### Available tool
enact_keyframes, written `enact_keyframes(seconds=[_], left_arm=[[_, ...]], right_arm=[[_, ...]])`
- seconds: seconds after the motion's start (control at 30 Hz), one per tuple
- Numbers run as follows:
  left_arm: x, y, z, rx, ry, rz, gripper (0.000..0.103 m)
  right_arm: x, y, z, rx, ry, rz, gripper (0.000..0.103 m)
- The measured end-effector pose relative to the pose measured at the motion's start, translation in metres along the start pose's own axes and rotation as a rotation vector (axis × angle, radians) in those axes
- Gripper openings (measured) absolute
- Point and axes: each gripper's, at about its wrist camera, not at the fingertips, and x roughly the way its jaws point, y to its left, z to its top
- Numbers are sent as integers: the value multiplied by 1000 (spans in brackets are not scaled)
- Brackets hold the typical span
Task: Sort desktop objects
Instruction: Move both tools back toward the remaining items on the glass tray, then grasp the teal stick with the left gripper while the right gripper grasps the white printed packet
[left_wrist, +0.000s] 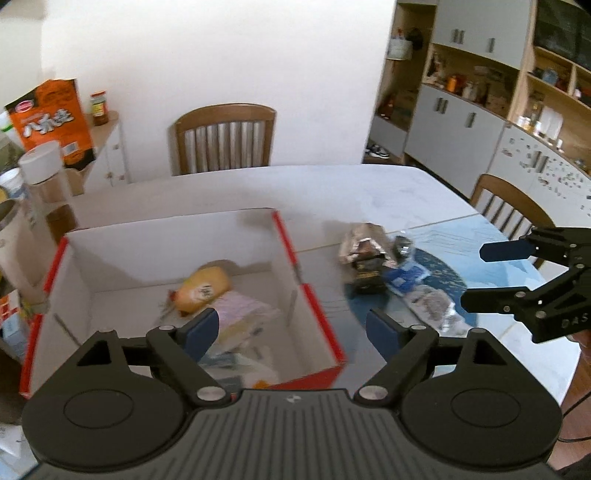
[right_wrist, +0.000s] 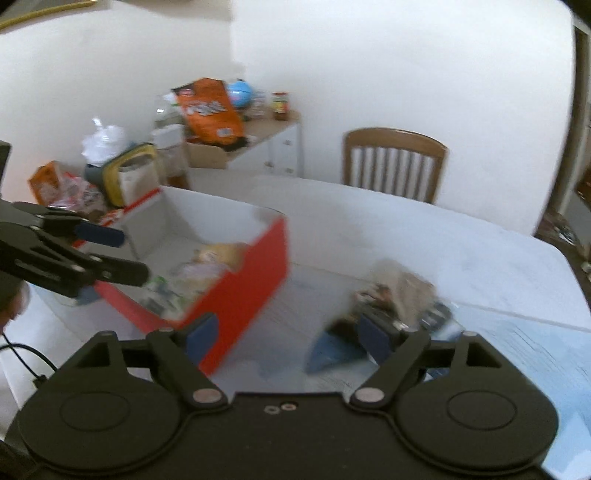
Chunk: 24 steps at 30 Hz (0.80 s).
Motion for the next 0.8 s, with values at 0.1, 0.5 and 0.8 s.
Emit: enact_keyframes(seconds=[0.1, 0.5, 0.8], left_arm=[[2, -14, 0, 19, -9, -33, 97], [29, -89, -6, 147, 4, -156, 102], [68, -127, -24, 176, 66, -225, 102]], right_arm=[[-6, -13, -14, 24, 14, -42, 84], [-9, -60, -46, 91, 63, -145, 84], [9, -89, -55, 107, 102, -144, 84]])
